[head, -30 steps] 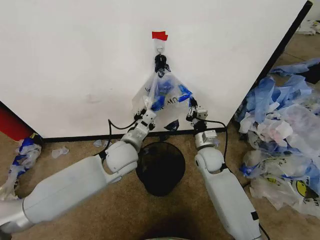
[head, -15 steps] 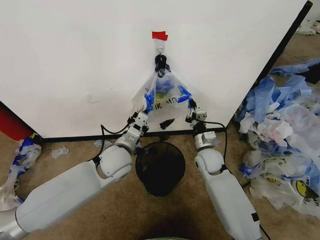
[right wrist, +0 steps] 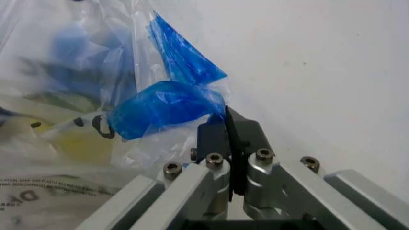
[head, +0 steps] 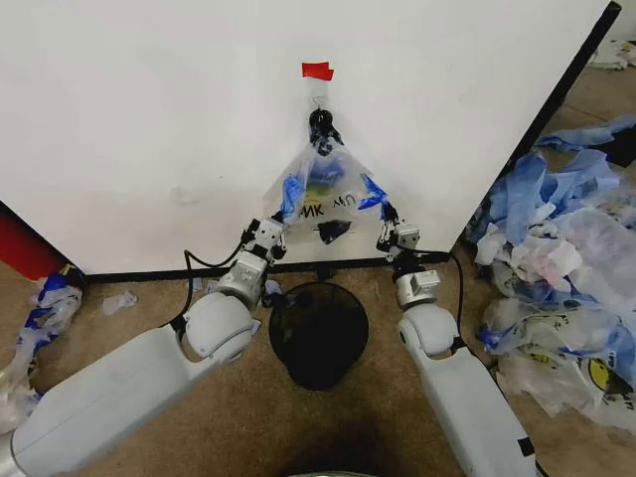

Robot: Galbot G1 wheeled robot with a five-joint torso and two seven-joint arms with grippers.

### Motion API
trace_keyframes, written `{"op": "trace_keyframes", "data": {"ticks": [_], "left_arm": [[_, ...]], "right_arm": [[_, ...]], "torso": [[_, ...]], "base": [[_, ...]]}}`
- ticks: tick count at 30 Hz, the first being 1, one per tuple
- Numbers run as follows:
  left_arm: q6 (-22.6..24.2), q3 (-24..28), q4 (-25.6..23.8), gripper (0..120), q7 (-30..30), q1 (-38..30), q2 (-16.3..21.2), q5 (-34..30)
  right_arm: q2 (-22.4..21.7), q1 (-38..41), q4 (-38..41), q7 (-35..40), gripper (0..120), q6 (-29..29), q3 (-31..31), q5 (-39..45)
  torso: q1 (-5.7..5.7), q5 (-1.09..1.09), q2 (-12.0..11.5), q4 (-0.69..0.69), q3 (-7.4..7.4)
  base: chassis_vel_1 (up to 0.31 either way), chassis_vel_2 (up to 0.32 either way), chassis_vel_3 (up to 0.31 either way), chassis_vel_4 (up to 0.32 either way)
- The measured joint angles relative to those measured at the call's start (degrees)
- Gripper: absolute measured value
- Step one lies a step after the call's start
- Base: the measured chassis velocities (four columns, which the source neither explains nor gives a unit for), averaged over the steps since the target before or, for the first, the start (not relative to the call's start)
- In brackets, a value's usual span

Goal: Pick up the garbage bag from the wall and place it over the trash bin.

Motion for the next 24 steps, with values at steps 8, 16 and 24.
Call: {"op": "trace_keyframes", "data": {"ticks": [8, 16, 24], "left_arm": [[-0.1, -3.3, -1.2, 0, -0.2, 2.2, 1.1, -0.7], [-1.1, -10.8, -4.6, 0, -0.1, 9.4, 3.7, -2.5], [-6.2, -11.6, -7.1, 0, 4.2, 11.3, 4.7, -6.8]], "right_arm": [[-0.4, -1.0, 1.0, 0.0, 0, 0.0, -0.4, -0.3], [-1.2, -0.4, 1.1, 0.1, 0, -0.4, -3.9, 0.5], [-3.4, -1.8, 3.2, 0.2, 0, -1.2, -4.5, 1.4]], "torso": [[0.00, 0.00, 0.0, -0.01, 0.00], [0.00, 0.00, 0.0, 0.06, 0.00], [0.00, 0.01, 0.0, -0.01, 0.00]], "base": [[0.000, 0.000, 0.000, 0.000], [0.000, 0.000, 0.000, 0.000], [0.000, 0.000, 0.000, 0.000]]}}
